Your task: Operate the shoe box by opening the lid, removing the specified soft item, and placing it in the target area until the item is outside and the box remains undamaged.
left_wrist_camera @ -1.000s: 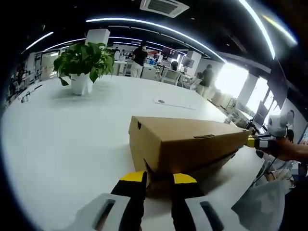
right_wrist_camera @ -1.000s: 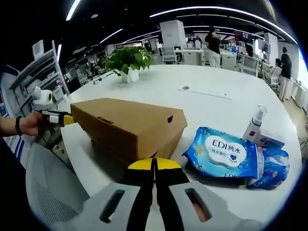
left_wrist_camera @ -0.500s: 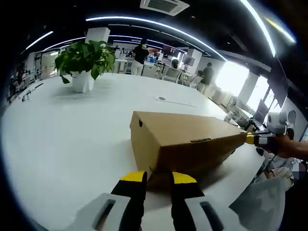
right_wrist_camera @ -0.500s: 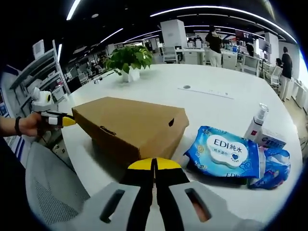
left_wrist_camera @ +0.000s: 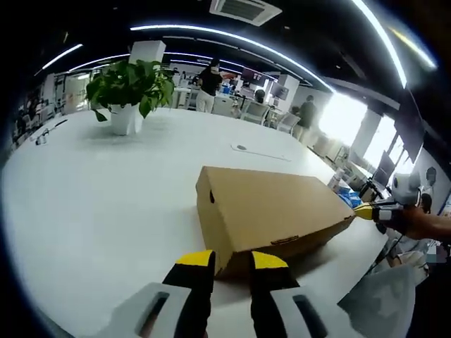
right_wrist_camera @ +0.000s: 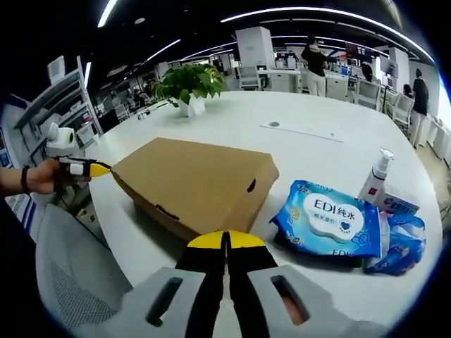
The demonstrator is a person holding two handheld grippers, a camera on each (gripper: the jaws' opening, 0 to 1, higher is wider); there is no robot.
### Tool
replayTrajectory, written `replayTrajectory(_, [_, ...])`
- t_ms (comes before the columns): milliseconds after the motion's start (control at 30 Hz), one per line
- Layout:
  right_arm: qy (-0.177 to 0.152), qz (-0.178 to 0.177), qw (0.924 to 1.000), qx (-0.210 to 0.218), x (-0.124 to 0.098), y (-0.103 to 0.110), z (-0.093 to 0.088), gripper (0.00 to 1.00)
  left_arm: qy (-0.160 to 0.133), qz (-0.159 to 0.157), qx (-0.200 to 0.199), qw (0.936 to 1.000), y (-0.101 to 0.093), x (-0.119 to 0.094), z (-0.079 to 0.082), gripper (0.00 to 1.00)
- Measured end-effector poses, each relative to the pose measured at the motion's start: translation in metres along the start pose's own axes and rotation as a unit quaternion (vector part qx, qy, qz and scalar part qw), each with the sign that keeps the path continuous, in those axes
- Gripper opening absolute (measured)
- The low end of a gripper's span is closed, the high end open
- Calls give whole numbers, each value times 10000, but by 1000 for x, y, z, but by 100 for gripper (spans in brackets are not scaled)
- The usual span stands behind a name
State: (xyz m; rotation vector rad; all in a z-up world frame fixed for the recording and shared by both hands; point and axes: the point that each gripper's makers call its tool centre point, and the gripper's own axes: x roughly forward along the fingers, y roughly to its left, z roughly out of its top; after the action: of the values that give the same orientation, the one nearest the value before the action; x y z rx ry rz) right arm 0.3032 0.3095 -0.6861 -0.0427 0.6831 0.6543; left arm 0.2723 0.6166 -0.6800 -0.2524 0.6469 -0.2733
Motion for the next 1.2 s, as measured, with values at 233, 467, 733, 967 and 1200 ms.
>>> replayTrajectory(233, [-99,-249,9995,162,-8,-15,8,0,-106,2,-343,9994,3,-1,4,20])
replayTrajectory(467, [-347,-93,9980,523,-10,-11,25,7,-229,-112,-597,9979,-4,0,12,23])
replayTrajectory(733, [-362,115,9973,635,-1,1,23,18,-82,-182,-623,9979,-9,7,6,28])
replayTrajectory(967, [-378,296,9895,1362,8,7,9,19,35,-174,-722,9972,-9,11,-2,27])
replayTrajectory(1200, [-155,373,9907,1298,14,14,-7,18,195,-186,-771,9967,-8,15,-9,26])
